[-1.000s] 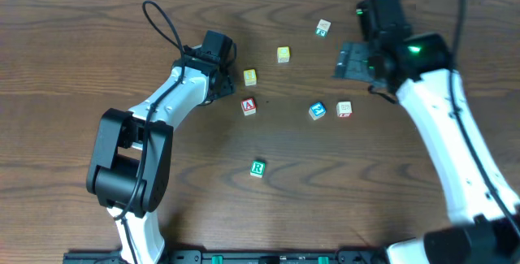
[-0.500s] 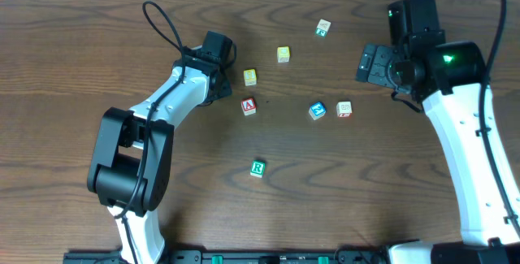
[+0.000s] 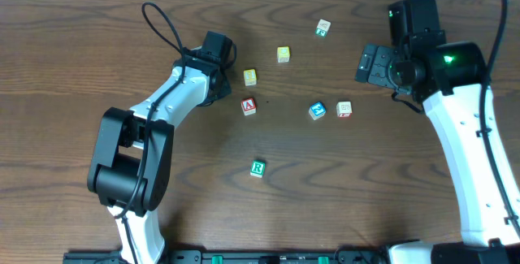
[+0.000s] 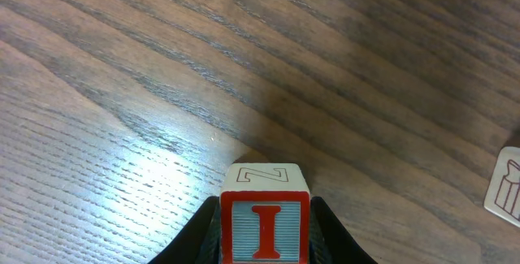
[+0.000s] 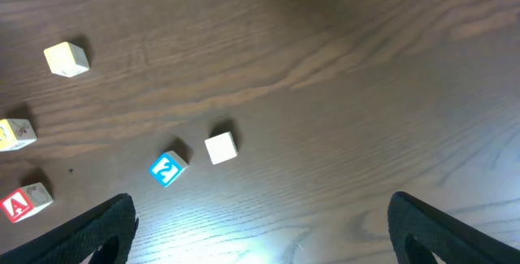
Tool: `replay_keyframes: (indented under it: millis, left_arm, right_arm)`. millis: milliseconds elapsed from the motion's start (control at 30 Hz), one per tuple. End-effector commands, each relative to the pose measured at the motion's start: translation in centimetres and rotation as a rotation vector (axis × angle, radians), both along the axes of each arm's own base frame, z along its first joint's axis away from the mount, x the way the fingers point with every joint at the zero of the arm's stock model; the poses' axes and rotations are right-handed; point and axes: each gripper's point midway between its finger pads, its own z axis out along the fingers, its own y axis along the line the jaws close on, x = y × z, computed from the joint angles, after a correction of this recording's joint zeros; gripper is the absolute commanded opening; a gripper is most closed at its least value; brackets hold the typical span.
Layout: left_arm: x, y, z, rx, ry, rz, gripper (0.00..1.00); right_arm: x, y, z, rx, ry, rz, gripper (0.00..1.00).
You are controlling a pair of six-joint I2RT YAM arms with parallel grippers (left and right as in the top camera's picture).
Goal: Spell out Ai2
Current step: 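Grasp the red-lettered I block with the left gripper, then carry the I block and set it right of the A block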
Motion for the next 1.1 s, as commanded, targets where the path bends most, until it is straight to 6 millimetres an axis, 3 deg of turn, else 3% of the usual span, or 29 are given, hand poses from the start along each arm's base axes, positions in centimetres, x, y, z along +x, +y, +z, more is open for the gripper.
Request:
replay_keyframes:
  millis: [0, 233, 467, 767, 967, 1067]
  left_arm:
    - [-0.3, -0.6, -0.7, -0.031, 0.034, -0.019, 0.26]
    - [-0.7, -2.6, 0.1, -0.08, 0.075, -0.204, 0.24]
    - [-1.7, -3.6, 2.2, 0.067, 0.111, -0.334, 0.23]
    - [-1.4, -9.3, 5.6, 0.108, 0.03, -0.536, 0.25]
    - [-1.6, -12.4, 6.2, 0.112, -0.025, -0.653, 0.28]
    - [-1.3, -13.0, 6.4, 0.117, -0.051, -0.681, 0.29]
  right_arm:
    - [-0.2, -0.5, 0.7, -0.012, -0.018, -0.003, 0.99]
    - [-0.1, -0.5, 0.7, -0.011, -0.023, -0.004, 0.99]
    - [0.2, -0.5, 0.9, -0.009, -0.037, -0.004, 0.99]
    - [0.2, -0.5, 0.9, -0.021, -0.034, 0.01, 0.99]
    - [0.5, -1.2, 1.0, -0.022, -0.045, -0.011, 0.99]
    - [0.4, -2.0, 0.9, -0.02, -0.04, -0.029, 0.99]
